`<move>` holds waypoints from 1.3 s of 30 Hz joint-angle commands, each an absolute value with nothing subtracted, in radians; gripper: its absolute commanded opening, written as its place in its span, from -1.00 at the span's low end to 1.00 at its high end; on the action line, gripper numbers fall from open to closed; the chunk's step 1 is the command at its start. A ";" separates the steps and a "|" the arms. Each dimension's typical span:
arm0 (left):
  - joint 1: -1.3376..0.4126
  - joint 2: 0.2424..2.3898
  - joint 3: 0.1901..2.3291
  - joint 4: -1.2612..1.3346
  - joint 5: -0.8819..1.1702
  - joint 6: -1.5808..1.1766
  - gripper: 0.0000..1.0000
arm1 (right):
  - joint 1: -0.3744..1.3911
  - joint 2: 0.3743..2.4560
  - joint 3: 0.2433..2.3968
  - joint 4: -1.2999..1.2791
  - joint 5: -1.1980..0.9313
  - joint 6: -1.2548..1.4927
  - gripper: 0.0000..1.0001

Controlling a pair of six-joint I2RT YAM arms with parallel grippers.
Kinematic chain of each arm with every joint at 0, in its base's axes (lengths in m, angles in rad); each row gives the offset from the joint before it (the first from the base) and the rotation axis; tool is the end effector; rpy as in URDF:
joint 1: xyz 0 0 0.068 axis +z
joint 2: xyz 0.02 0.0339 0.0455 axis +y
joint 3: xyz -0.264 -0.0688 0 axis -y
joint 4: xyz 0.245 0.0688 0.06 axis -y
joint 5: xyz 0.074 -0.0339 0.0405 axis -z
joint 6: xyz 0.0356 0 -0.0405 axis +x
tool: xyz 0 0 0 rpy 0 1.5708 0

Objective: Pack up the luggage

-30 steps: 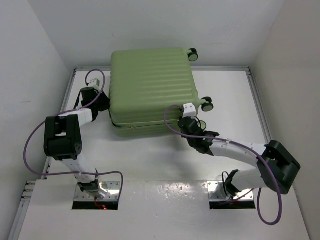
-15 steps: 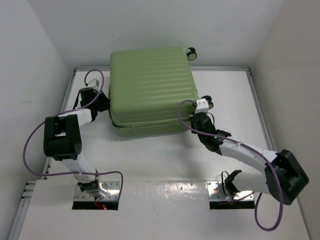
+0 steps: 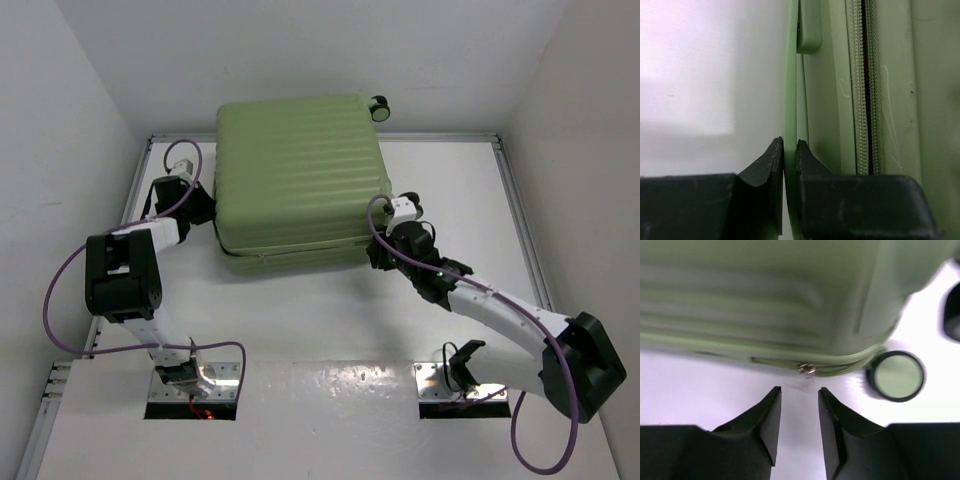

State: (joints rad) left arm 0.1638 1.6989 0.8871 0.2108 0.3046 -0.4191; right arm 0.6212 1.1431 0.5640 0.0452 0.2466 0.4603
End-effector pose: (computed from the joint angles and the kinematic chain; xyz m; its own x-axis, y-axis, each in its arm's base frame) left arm 0.3519 0.0473 0.1778 -0.5456 -0.4837 -0.6844 -0.1462 0.8591 -0.4905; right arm 0.2017 0.1337 0.2146 -0.5456 0.1393 -0.8264 -0.1687 0.9476 0.2711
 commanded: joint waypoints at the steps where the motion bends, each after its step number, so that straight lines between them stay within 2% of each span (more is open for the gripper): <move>1: 0.233 1.726 0.833 -0.035 0.222 -0.362 -1.00 | 0.630 1.114 0.604 0.026 0.134 0.529 -0.27; 4: 0.233 1.726 0.833 -0.035 0.222 -0.362 -1.00 | 0.612 1.094 0.595 0.009 0.054 0.529 -0.16; 10: 0.233 1.726 0.833 -0.035 0.222 -0.362 -1.00 | 0.543 1.057 0.586 -0.063 0.032 0.538 -0.13; 15: 0.233 1.735 0.833 -0.044 0.222 -0.362 -1.00 | 0.486 1.065 0.551 -0.006 -0.027 0.545 -0.13; 20: 0.233 1.744 0.853 -0.055 0.222 -0.353 -1.00 | 0.419 1.121 0.551 0.069 -0.175 0.560 -0.13; 33: 0.233 1.753 0.871 -0.064 0.202 -0.353 -1.00 | 0.382 1.270 0.554 0.213 -0.270 0.603 -0.13; 37: 0.233 1.762 0.871 -0.064 0.202 -0.353 -1.00 | 0.365 1.304 0.557 0.259 -0.273 0.612 -0.18; 39: 0.233 1.763 0.871 -0.064 0.202 -0.353 -1.00 | 0.361 1.330 0.561 0.271 -0.267 0.615 -0.29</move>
